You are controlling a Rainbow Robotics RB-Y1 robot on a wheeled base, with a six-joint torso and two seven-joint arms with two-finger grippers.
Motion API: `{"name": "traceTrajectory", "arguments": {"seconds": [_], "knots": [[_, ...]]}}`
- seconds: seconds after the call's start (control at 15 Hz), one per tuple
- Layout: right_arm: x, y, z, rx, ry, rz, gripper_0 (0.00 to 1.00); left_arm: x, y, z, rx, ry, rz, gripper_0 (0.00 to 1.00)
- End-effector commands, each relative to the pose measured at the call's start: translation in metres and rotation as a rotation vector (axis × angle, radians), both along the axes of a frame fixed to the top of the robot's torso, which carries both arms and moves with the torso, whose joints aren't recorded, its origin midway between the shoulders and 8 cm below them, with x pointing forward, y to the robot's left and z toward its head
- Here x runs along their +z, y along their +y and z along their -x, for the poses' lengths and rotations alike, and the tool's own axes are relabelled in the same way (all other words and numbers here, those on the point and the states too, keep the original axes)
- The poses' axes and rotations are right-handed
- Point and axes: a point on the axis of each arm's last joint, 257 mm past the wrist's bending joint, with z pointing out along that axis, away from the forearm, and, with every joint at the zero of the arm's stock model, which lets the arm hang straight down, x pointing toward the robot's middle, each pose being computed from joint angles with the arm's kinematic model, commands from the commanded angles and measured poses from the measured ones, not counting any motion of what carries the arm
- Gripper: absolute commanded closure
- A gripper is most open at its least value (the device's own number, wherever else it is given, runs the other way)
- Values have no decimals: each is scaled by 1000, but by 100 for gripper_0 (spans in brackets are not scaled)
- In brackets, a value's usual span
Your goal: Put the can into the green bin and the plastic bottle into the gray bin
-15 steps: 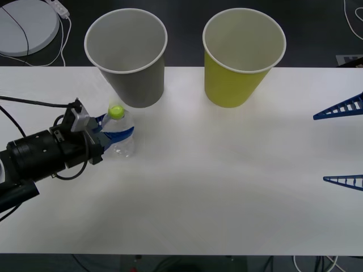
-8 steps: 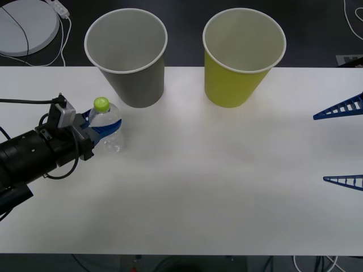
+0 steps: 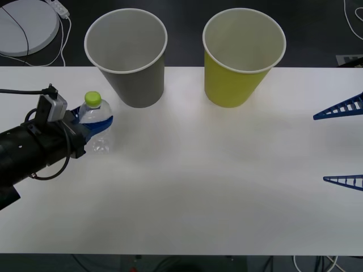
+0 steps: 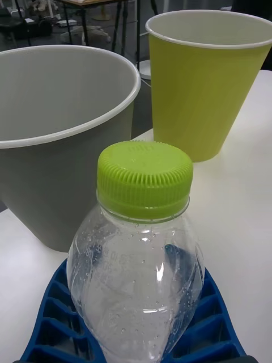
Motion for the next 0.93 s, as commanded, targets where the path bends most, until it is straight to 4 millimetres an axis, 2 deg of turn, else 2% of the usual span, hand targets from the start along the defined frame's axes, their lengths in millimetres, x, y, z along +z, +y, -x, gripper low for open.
{"name": "traceTrajectory", "arguments": {"seconds": [0.07, 0.53, 0.93], "knots": [[0, 0, 0, 0, 0, 0, 0, 12, 12, 7, -3, 43, -28, 100], [0, 0, 0, 0, 0, 0, 0, 41, 58, 25, 14, 131, -129, 100], [0, 0, 0, 0, 0, 0, 0, 65, 87, 23, 54, 148, -200, 100]]}}
